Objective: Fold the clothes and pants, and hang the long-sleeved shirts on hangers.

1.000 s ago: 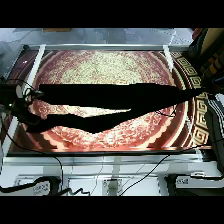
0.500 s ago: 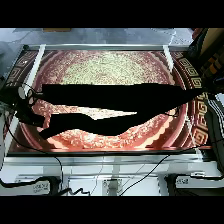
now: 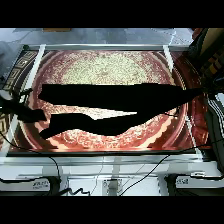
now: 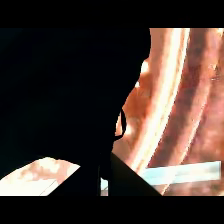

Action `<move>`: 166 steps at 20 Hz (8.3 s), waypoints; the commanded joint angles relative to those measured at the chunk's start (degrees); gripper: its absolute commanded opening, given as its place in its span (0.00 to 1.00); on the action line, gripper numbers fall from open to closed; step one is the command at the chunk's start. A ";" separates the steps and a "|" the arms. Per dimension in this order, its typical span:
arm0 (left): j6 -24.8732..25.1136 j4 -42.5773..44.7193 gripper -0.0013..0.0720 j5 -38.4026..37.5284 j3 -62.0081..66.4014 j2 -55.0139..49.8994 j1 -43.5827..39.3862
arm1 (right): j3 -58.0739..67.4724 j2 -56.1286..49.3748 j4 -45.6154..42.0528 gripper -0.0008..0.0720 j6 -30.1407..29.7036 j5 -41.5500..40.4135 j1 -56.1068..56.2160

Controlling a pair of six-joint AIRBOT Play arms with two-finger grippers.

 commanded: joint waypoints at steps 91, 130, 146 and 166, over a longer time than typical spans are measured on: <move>15.34 24.90 0.03 26.43 13.03 19.71 -10.84 | 0.35 5.66 -7.10 0.04 3.45 -4.87 -0.02; 15.32 19.67 0.03 7.15 11.52 9.38 -6.45 | -71.89 33.77 19.45 0.85 -2.29 -8.46 -7.26; 15.30 19.65 0.03 6.99 11.52 8.87 -6.45 | -68.83 11.61 41.46 0.04 -16.48 -17.16 -7.26; 8.31 19.96 0.03 31.76 11.56 10.51 -20.59 | -21.33 14.23 13.25 0.03 0.42 -16.48 -13.33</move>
